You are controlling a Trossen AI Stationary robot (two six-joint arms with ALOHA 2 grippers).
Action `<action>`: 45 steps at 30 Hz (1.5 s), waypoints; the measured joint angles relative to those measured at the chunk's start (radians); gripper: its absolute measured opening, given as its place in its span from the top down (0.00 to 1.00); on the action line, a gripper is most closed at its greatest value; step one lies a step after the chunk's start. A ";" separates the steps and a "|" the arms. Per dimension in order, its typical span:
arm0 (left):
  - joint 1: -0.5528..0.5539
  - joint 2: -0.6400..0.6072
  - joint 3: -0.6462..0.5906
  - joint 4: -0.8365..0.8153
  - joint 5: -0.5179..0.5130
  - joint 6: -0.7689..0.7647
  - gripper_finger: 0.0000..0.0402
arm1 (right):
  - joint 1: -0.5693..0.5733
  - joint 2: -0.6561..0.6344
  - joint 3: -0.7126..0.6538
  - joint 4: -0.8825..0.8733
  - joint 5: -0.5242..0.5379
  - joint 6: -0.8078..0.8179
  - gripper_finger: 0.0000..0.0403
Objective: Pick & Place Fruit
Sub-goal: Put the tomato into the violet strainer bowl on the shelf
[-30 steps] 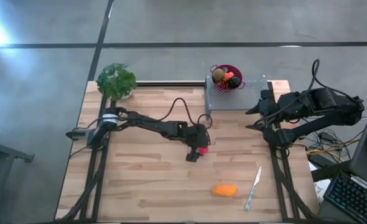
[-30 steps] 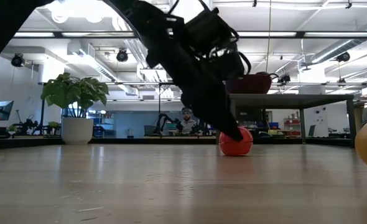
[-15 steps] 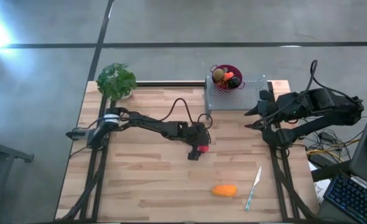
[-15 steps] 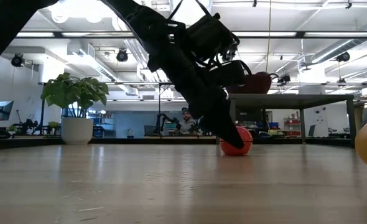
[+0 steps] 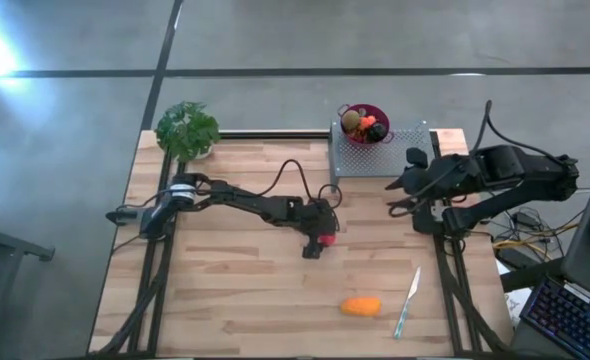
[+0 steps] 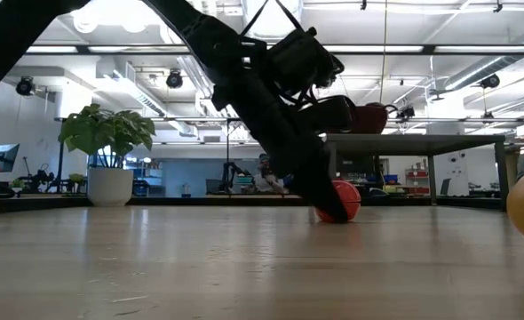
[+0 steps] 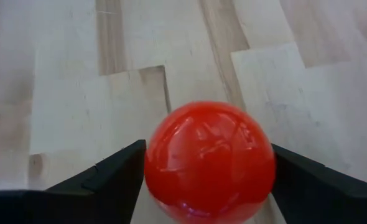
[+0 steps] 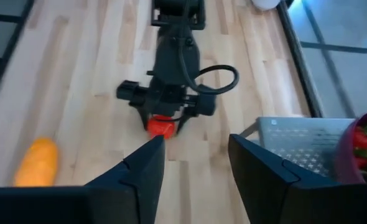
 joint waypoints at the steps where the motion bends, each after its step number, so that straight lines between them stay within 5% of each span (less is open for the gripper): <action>1: 0.000 0.000 0.002 -0.001 0.006 -0.010 0.24 | 0.000 0.003 0.000 0.000 0.020 -0.003 0.58; 6: 0.002 -0.002 0.007 0.001 0.084 -0.062 0.35 | 0.011 0.003 -0.001 -0.001 0.125 -0.015 0.58; 18: 0.027 -0.011 0.013 0.022 0.300 -0.218 0.32 | 0.234 0.006 -0.087 0.001 0.282 0.101 0.50; 24: 0.062 -0.038 0.013 0.167 0.519 -0.357 0.34 | 0.429 0.037 -0.176 0.029 0.506 0.220 0.47; 31: 0.082 -0.048 0.014 0.396 0.635 -0.560 0.33 | 0.570 0.141 -0.241 0.037 0.740 0.427 0.39; 45: 0.089 -0.065 0.014 0.707 0.746 -0.859 0.33 | 0.574 0.365 -0.149 0.047 0.765 0.468 0.09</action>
